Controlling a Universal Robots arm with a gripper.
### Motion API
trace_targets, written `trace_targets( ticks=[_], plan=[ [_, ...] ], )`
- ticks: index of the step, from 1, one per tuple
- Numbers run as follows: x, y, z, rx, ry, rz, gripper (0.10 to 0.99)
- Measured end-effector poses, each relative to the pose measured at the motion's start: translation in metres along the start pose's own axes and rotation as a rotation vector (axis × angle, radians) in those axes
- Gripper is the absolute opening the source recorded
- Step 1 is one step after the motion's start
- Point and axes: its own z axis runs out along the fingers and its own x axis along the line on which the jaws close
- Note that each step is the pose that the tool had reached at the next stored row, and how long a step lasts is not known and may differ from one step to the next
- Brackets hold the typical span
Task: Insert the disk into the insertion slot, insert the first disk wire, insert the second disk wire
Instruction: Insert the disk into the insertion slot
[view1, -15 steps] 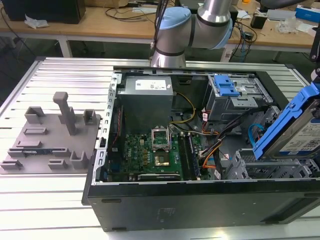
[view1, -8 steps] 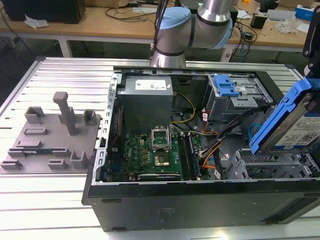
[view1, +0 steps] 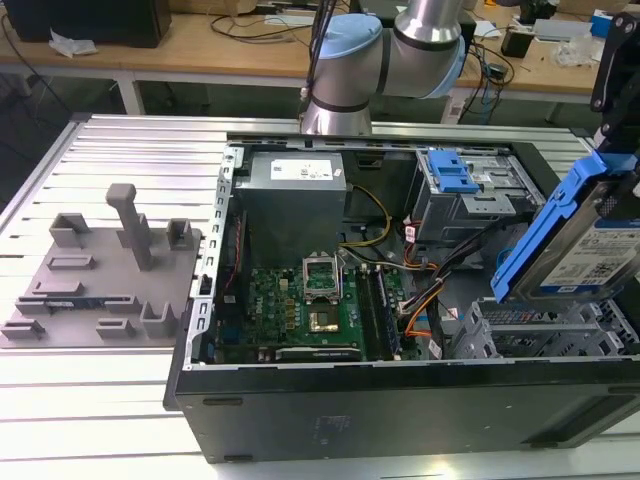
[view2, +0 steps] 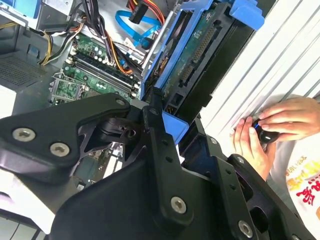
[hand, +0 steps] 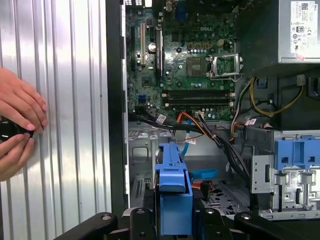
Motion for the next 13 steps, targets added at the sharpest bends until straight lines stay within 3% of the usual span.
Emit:
trace_targets(
  ticks=[13],
  plan=[
    [-0.0007, 0.0011, 0.0044, 0.0, 0.0006, 0.0, 0.365]
  ],
)
